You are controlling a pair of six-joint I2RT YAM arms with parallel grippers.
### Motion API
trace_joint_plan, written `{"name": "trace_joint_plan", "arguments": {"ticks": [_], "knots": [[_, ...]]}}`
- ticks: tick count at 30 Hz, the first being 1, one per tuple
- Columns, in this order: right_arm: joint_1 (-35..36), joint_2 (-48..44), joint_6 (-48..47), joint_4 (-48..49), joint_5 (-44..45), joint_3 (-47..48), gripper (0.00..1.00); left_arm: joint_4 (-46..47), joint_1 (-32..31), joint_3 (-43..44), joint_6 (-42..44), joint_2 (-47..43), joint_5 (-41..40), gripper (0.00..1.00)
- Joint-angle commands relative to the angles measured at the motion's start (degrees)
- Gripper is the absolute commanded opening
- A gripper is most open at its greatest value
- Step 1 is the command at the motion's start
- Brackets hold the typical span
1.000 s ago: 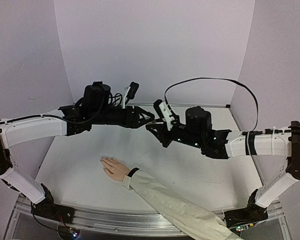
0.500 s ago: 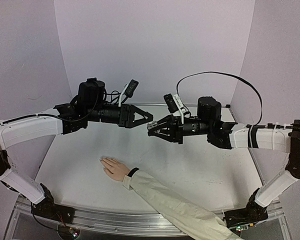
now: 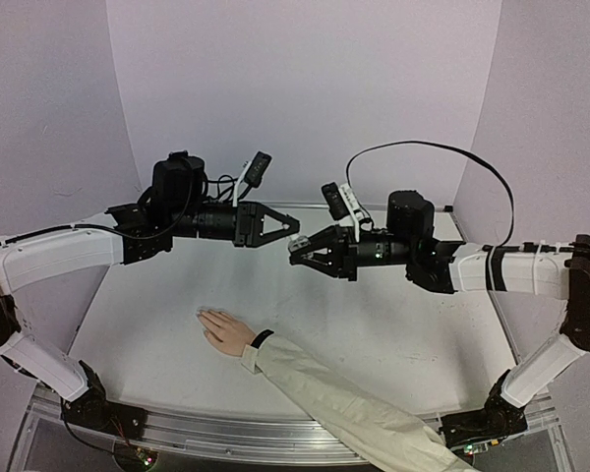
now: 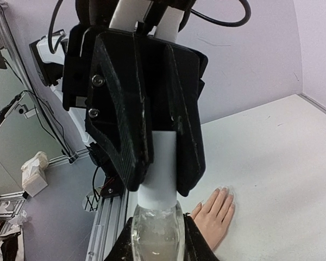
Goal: Paint the nails
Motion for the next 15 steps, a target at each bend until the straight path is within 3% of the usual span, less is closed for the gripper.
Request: {"name": "trace_joint_plan", "arguments": {"ticks": [1,3,4,7,8,10,15], "knots": [[0.32,-2.74,-2.13,5.12,6.95,0.79,0.00,1.91,-0.15,0.47,-1.08,-0.55,-2.11,0.00],[1.51,-2.90,-4.91,1.04,18.49,1.55,0.00,1.62,-0.15,0.17,-1.66,-0.42,-3.90,0.00],[4.12,-2.74,-7.33,-3.21,31.41,2.83,0.00,1.40,-0.15,0.02,-2.12,-0.45,-5.04,0.00],[13.83,0.56,-14.83,-6.69,86.82,5.77,0.00,-0.51,-0.15,0.00,-3.36,-0.07,-9.28,0.00],[14.73,1.60,-16.77,-5.50,92.79,6.35,0.00,-1.41,-0.15,0.07,-3.67,0.04,-10.55,0.00],[15.35,2.19,-18.65,-2.77,93.20,6.62,0.00,-2.61,-0.15,0.32,-3.88,0.23,-12.13,0.00],[15.30,2.08,-19.90,0.47,76.02,6.22,0.00,-3.66,-0.16,0.91,-3.20,0.12,-12.39,0.00]]}}
